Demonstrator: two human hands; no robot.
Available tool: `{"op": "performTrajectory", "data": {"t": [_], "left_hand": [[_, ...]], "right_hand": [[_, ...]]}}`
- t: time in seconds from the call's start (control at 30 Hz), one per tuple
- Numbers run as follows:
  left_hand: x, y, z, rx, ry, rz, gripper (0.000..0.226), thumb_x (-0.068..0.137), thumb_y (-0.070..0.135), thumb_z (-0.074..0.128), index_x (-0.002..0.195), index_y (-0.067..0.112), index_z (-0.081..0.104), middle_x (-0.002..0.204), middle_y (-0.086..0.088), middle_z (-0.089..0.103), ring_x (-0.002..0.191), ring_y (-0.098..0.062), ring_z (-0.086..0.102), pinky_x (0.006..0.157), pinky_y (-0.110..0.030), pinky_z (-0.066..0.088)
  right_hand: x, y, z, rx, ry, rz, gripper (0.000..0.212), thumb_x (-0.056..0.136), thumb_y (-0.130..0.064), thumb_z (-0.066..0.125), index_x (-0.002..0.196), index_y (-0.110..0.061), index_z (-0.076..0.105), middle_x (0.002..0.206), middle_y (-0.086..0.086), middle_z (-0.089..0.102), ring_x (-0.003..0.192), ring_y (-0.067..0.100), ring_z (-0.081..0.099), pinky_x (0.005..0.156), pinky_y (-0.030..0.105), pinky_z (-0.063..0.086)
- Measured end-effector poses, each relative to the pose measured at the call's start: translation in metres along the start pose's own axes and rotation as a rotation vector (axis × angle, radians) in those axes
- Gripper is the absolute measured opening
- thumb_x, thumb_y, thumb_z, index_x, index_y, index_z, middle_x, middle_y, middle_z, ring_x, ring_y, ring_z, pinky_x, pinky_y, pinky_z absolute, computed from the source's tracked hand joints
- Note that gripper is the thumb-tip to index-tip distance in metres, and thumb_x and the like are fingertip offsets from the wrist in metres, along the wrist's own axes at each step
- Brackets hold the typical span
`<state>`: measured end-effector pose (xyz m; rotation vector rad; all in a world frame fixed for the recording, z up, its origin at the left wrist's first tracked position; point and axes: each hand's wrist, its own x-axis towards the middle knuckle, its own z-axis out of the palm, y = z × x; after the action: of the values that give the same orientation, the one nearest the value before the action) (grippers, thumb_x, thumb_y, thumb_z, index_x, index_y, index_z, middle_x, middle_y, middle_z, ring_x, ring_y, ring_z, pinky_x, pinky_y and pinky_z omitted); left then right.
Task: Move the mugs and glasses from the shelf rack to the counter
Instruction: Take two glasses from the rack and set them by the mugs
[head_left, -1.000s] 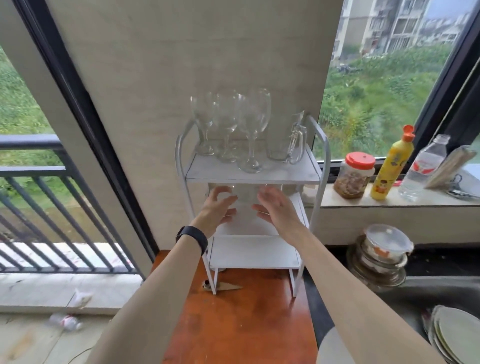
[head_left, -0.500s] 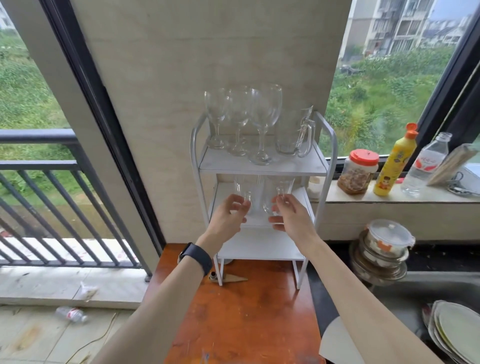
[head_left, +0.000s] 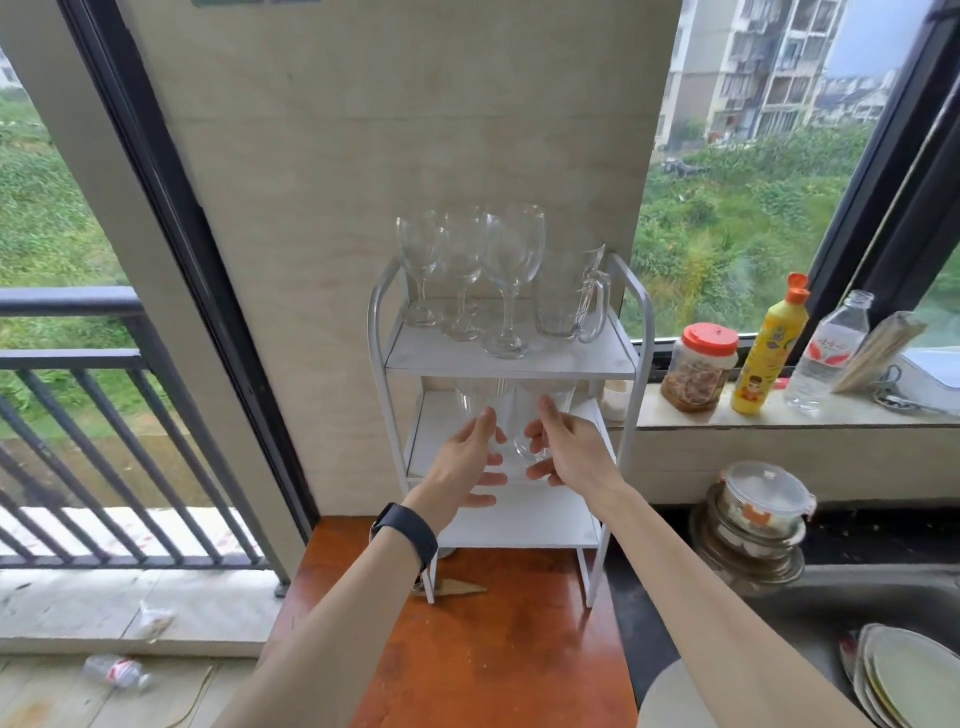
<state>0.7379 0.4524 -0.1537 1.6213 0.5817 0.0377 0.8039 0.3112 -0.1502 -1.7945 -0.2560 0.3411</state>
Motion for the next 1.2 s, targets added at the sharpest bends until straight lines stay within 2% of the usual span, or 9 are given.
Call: {"op": "performTrajectory", "data": {"t": [0.13,0.27,0.47,0.6,0.73,0.87,0.97,1.1,1.2], "left_hand": [[0.003,-0.004,0.001,0.025,0.024,0.036,0.046,0.101,0.058,0.038,0.098,0.021,0.065,0.101,-0.006,0.072,0.092,-0.022,0.073,0.082,-0.039,0.059],[0.0,-0.01,-0.004,-0.109,0.014,-0.006,0.044,0.101,0.056,0.042,0.091,0.017,0.062,0.093,-0.011,0.069,0.095,-0.027,0.071,0.083,-0.041,0.058],[-0.029,-0.033,-0.003,-0.132,0.038,0.056,0.053,0.094,0.066,0.042,0.101,0.018,0.062,0.087,-0.006,0.065,0.089,-0.022,0.071,0.08,-0.036,0.059],[-0.058,-0.049,-0.007,-0.053,0.024,0.159,0.054,0.095,0.063,0.043,0.114,0.016,0.062,0.085,-0.006,0.063,0.084,-0.021,0.071,0.085,-0.036,0.061],[-0.096,-0.061,0.0,0.046,-0.062,0.234,0.037,0.098,0.059,0.041,0.111,0.03,0.058,0.096,-0.006,0.068,0.089,-0.017,0.074,0.087,-0.032,0.061],[-0.127,-0.075,0.026,0.153,-0.17,0.26,0.048,0.098,0.062,0.037,0.129,0.031,0.056,0.099,-0.004,0.07,0.093,-0.017,0.072,0.093,-0.04,0.058],[-0.148,-0.083,0.062,0.228,-0.252,0.269,0.026,0.1,0.06,0.037,0.101,0.043,0.058,0.097,-0.004,0.071,0.093,-0.018,0.071,0.093,-0.045,0.058],[-0.18,-0.094,0.126,0.313,-0.415,0.316,0.037,0.103,0.055,0.037,0.106,0.029,0.063,0.092,-0.004,0.07,0.08,-0.011,0.069,0.085,-0.044,0.059],[-0.21,-0.101,0.183,0.358,-0.574,0.33,0.034,0.101,0.058,0.038,0.091,0.035,0.061,0.086,-0.002,0.068,0.077,-0.014,0.071,0.088,-0.05,0.057]], "right_hand": [[0.0,0.006,0.005,-0.054,0.05,-0.041,0.057,0.101,-0.062,0.033,0.09,-0.016,0.066,0.073,-0.004,0.061,0.056,0.015,0.063,0.063,0.032,0.046],[-0.005,0.009,0.004,-0.194,0.1,-0.092,0.056,0.102,-0.061,0.028,0.073,-0.02,0.051,0.065,-0.004,0.054,0.062,0.019,0.053,0.068,0.038,0.045],[-0.038,0.016,0.005,-0.248,0.121,-0.157,0.053,0.103,-0.057,0.028,0.07,-0.021,0.047,0.063,-0.004,0.051,0.061,0.018,0.052,0.068,0.041,0.046],[-0.084,0.033,0.007,-0.266,0.2,-0.176,0.053,0.101,-0.063,0.029,0.073,-0.023,0.051,0.065,-0.005,0.057,0.063,0.018,0.06,0.067,0.039,0.051],[-0.138,0.059,-0.002,-0.198,0.253,-0.176,0.046,0.101,-0.061,0.036,0.074,-0.028,0.053,0.057,-0.005,0.058,0.053,0.012,0.06,0.061,0.036,0.051],[-0.195,0.086,-0.027,-0.202,0.367,-0.157,0.045,0.103,-0.055,0.039,0.073,-0.026,0.056,0.06,-0.006,0.059,0.057,0.012,0.058,0.064,0.036,0.048],[-0.239,0.102,-0.053,-0.206,0.446,-0.119,0.041,0.103,-0.052,0.04,0.069,-0.033,0.052,0.061,-0.009,0.057,0.057,0.012,0.059,0.062,0.031,0.045],[-0.3,0.124,-0.096,-0.216,0.575,0.001,0.043,0.104,-0.05,0.039,0.071,-0.024,0.051,0.064,-0.005,0.056,0.049,0.005,0.06,0.062,0.031,0.045],[-0.356,0.14,-0.134,-0.201,0.729,0.071,0.046,0.103,-0.05,0.04,0.069,-0.02,0.051,0.056,-0.007,0.055,0.047,0.007,0.06,0.059,0.03,0.045]]}}
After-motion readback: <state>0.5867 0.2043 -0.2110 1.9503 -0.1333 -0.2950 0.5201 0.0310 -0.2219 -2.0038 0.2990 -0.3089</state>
